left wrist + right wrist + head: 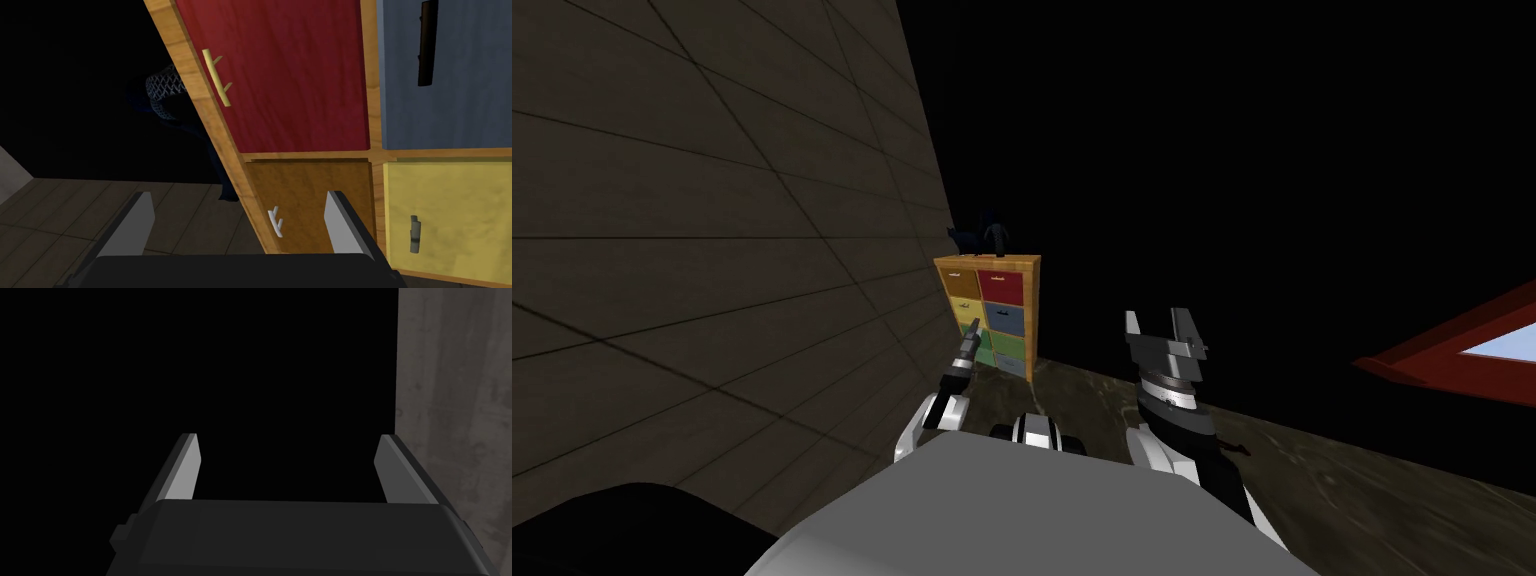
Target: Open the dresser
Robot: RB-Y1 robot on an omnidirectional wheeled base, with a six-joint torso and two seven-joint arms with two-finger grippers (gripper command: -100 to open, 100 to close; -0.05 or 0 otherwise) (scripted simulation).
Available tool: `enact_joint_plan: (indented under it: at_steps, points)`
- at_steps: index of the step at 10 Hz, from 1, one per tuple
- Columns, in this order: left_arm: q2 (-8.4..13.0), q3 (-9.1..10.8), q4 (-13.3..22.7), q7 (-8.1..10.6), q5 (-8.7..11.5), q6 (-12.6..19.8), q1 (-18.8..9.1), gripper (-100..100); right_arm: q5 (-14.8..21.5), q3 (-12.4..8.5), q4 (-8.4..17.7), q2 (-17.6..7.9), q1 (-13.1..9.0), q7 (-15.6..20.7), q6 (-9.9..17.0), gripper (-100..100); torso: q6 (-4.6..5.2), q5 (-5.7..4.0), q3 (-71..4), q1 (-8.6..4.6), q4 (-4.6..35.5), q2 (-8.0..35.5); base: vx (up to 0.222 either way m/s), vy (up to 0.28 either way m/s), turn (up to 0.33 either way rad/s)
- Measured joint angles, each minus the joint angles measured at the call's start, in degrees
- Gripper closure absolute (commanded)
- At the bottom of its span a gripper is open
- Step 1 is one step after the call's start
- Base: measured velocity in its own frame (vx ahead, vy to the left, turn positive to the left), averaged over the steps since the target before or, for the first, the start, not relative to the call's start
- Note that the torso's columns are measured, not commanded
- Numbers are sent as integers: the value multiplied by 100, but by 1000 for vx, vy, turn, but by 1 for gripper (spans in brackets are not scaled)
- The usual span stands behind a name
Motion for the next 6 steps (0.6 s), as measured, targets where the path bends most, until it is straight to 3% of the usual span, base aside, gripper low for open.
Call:
enact_joint_plan:
  at_steps: [6]
  points:
    - [16,-54,768,-81,-60,32,-255,-100,0,0,0,0,0,0,0,0,0,0,-9,0,-4,-13,103,0,-33]
